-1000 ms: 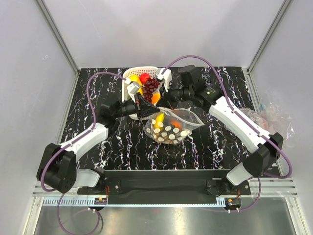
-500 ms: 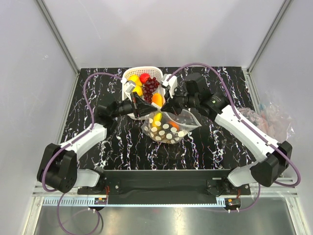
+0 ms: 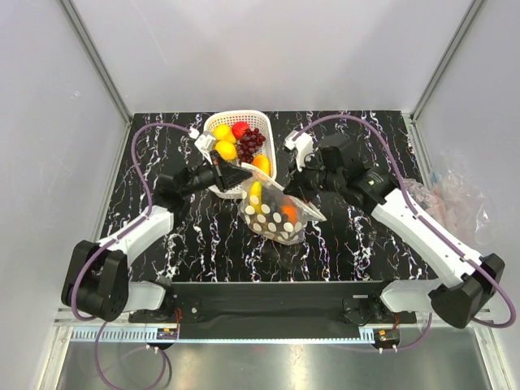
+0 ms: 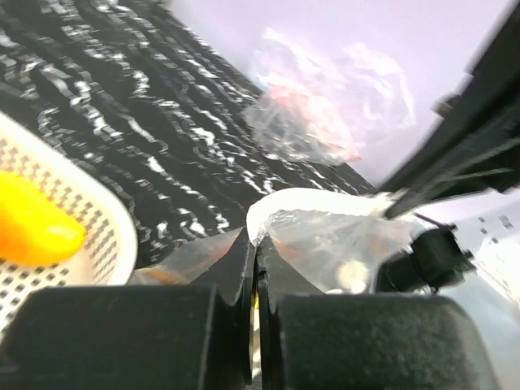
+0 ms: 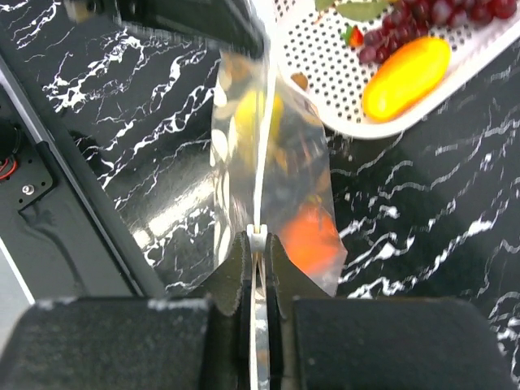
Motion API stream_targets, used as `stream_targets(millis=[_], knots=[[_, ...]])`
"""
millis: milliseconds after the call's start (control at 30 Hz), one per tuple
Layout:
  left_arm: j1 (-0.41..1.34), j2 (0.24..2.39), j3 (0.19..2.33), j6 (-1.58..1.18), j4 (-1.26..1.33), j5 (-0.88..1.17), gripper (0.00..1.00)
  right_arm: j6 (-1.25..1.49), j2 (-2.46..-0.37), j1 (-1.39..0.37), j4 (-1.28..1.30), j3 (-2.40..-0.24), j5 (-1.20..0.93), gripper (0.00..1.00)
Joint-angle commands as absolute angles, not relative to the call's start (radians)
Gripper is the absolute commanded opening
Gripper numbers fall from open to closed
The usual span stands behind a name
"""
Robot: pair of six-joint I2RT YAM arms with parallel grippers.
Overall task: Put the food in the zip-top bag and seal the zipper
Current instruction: Zip the zipper food storage bag at the center of the board, then place the zipper food storage bag at the center of the board.
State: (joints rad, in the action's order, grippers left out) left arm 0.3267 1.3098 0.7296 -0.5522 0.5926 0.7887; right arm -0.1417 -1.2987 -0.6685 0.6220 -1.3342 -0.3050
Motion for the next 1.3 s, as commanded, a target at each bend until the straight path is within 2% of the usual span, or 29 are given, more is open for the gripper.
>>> stream_targets(millis=[0,367,700,967,1200,1233,1267], knots=[[0.276,1.266,0.703,-0.552,0.601,0.661,0.0,-0.081,-1.198,-0.672,0.696,-1.293,-0.272,0.0],[0.256,1.131,0.65,-0.514,0.497,0.571,0.0,0.041,-1.026,-0.672,0.816,-1.172,-0.18,0.0],[0.255,1.037,0.621,-0.489,0.439,0.522,0.0,0.117,-0.939,-0.672,0.819,-1.117,-0.101,0.0],[0.256,0.98,0.611,-0.469,0.374,0.413,0.0,0.094,-1.083,-0.67,0.714,-1.233,-0.095,0.0],[0.255,0.9,0.6,-0.437,0.267,0.169,0.0,0.043,-1.276,-0.652,0.629,-1.368,0.023,0.0],[0.255,0.903,0.6,-0.437,0.261,0.157,0.02,0.043,-1.314,-0.641,0.618,-1.38,0.026,0.01],[0.255,0.905,0.603,-0.439,0.255,0.144,0.24,0.048,-1.334,-0.635,0.606,-1.406,0.038,0.11]])
